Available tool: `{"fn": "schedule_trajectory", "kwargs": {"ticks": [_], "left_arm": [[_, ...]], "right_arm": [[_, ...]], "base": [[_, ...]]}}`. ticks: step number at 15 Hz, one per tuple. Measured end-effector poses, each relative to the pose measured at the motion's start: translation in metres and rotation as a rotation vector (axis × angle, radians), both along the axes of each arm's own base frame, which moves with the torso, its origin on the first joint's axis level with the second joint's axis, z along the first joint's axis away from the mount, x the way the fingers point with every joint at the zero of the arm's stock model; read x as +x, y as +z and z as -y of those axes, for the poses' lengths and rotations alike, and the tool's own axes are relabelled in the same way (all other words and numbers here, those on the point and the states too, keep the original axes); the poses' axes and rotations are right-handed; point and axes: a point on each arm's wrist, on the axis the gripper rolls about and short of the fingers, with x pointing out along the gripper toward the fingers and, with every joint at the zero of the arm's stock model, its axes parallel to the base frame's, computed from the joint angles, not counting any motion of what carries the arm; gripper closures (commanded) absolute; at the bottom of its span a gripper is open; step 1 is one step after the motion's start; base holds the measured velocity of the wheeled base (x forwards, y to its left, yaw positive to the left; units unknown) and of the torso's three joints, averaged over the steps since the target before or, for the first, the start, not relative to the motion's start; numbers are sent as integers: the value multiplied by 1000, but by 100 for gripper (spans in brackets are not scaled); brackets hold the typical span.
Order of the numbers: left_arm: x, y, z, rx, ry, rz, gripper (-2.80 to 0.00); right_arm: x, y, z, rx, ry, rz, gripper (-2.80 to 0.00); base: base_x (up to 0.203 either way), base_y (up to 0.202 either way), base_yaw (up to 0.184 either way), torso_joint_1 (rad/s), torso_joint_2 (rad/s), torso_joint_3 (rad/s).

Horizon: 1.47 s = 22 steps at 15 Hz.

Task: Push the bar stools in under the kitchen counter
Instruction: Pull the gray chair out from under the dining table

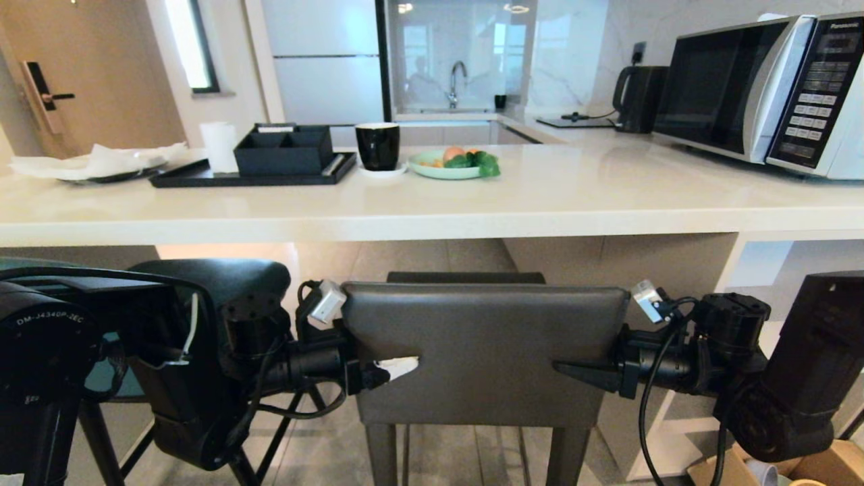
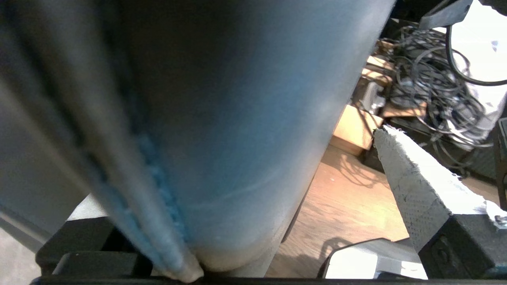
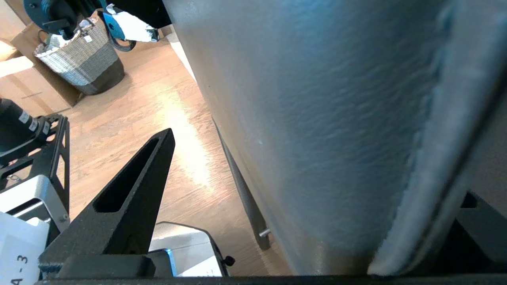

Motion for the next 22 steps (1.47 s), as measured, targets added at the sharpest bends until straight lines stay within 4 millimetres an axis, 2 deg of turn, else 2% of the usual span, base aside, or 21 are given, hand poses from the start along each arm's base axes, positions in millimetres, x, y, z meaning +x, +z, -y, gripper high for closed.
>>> {"fn": "schedule_trajectory", "kwargs": {"ticks": [5,13,22], "left_arm": [[-10,4,4,2,-12,-5,-280],[-28,10,0,11,-12,-26,-280],[-35,15,-2,13,4,-19,-280]], "right_arm": [[-9,-2,0,-1,5,-10,-280],[-17,-2,1,-4,5,-30,-280],[-28,1,2,-6,6,-48,-280]], "base": [[-194,0,-1,2,3,1],[-195,0,-2,3,3,4],[-195,0,-1,2,0,1]]}}
